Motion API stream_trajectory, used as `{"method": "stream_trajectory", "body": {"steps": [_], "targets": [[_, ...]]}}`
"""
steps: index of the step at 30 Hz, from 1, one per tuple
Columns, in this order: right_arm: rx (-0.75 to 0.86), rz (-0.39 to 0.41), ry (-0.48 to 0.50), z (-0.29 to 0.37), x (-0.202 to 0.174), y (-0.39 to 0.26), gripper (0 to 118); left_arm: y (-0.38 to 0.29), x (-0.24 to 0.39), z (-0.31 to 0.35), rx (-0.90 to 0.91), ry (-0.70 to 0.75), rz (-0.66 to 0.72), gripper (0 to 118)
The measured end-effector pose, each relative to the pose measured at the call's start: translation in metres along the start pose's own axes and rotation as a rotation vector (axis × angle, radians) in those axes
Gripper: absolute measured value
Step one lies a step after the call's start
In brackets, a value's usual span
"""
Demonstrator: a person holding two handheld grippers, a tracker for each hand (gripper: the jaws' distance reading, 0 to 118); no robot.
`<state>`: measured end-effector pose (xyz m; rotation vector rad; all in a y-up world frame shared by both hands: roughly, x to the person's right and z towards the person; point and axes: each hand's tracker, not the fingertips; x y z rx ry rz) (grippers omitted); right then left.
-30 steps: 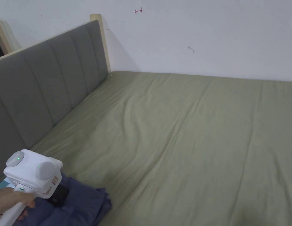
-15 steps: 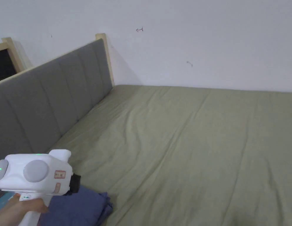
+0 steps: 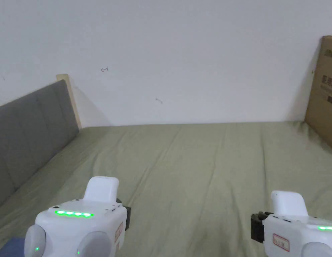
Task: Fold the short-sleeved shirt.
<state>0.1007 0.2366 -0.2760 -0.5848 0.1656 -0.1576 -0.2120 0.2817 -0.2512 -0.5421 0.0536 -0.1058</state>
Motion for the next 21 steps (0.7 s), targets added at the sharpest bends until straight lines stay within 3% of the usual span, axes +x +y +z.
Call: {"method": "stream_trajectory", "body": {"steps": [4,13,14,15,16,17,18,19,20,21], "targets": [[0.182,0.084,-0.094,0.032,-0.009,0.025,1,0.012,0.024,0.025,0.166,0.067,0.004,0],[0.427,0.156,-0.202,0.076,-0.031,0.051,2,0.028,0.048,0.059,0.384,0.106,0.057,0],[0.43,0.163,-0.204,0.076,-0.033,0.053,4,0.029,0.049,0.06,0.399,0.113,0.06,9],[0.439,0.166,-0.201,0.078,-0.034,0.054,9,0.03,0.049,0.062,0.408,0.103,0.064,24],[0.446,0.165,-0.199,0.08,-0.036,0.055,22,0.032,0.048,0.063,0.415,0.097,0.075,48],[0.452,0.163,-0.196,0.081,-0.037,0.055,50,0.034,0.049,0.063,0.417,0.085,0.08,92],[0.457,0.16,-0.189,0.081,-0.038,0.056,79,0.035,0.048,0.062,0.418,0.059,0.084,115],[0.454,0.152,-0.182,0.079,-0.038,0.058,104,0.036,0.048,0.061,0.405,0.046,0.091,118],[0.449,0.146,-0.178,0.079,-0.038,0.058,118,0.03,0.048,0.063,0.402,0.043,0.09,117],[0.455,0.145,-0.174,0.079,-0.038,0.057,118,0.025,0.048,0.061,0.476,0.027,0.087,118]]}}
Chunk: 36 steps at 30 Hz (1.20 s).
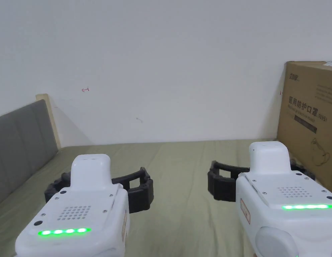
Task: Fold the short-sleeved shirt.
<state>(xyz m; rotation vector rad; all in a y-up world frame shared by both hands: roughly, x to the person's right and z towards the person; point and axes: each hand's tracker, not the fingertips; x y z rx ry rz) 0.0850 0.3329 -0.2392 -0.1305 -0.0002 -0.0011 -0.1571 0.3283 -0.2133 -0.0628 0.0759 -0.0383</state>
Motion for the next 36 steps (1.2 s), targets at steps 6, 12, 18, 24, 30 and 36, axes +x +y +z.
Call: {"method": "stream_trajectory", "body": {"steps": [6,12,18,24,30,36], "targets": [[0.079,0.04,-0.053,0.002,-0.004,0.001,118,0.002,-0.003,-0.01,-0.087,0.026,-0.009,118],[0.07,0.014,-0.035,-0.002,0.002,0.006,118,-0.002,0.003,-0.009,-0.05,0.052,-0.052,118],[0.047,0.026,-0.037,-0.005,0.003,0.002,118,0.004,-0.001,-0.013,-0.091,0.024,0.079,118],[0.031,0.033,-0.039,-0.008,0.005,-0.002,118,0.007,0.002,-0.017,-0.092,0.007,0.018,118],[0.011,0.015,-0.032,-0.01,0.007,-0.005,118,0.01,0.0,-0.017,-0.108,-0.009,0.03,117],[0.004,0.024,-0.029,-0.011,0.006,-0.007,118,0.005,-0.008,-0.017,-0.095,-0.066,0.039,118]]}}
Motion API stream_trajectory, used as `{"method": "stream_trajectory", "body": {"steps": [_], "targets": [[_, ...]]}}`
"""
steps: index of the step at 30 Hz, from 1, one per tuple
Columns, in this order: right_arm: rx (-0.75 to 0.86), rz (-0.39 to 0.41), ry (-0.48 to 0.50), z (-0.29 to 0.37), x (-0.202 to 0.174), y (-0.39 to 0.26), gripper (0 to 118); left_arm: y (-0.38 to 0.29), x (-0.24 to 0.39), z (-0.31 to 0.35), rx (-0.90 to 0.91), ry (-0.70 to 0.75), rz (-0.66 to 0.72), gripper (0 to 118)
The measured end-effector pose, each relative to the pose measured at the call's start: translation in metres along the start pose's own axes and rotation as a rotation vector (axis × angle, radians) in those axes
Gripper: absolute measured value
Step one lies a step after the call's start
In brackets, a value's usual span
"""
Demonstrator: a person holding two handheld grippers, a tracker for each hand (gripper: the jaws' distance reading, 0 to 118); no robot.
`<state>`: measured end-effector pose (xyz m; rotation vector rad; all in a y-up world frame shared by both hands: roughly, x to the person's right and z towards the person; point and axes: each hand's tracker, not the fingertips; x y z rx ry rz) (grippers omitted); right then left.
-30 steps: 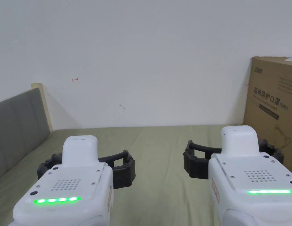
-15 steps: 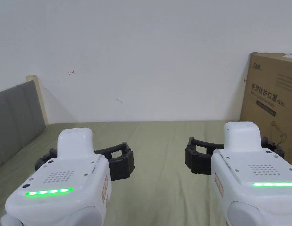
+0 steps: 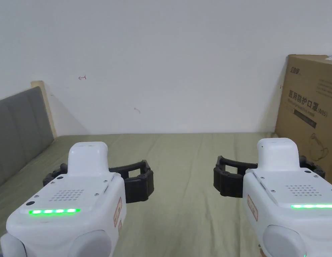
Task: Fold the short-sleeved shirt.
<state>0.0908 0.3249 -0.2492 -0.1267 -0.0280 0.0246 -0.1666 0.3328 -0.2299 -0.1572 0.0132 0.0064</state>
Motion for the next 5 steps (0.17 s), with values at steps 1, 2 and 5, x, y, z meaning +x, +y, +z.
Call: {"method": "stream_trajectory", "body": {"steps": [1,2,5], "targets": [[0.0,0.001,0.0,0.0006,-0.0005,-0.0003,118,-0.0008,0.001,-0.0006,-0.003,0.02,-0.022,118],[0.001,0.003,0.001,0.0008,-0.001,-0.0006,118,-0.002,0.002,-0.0009,0.004,0.054,-0.031,118],[0.001,0.008,-0.001,0.0008,-0.003,-0.0012,118,-0.0035,0.0026,0.0,0.023,0.079,-0.041,118]]}}
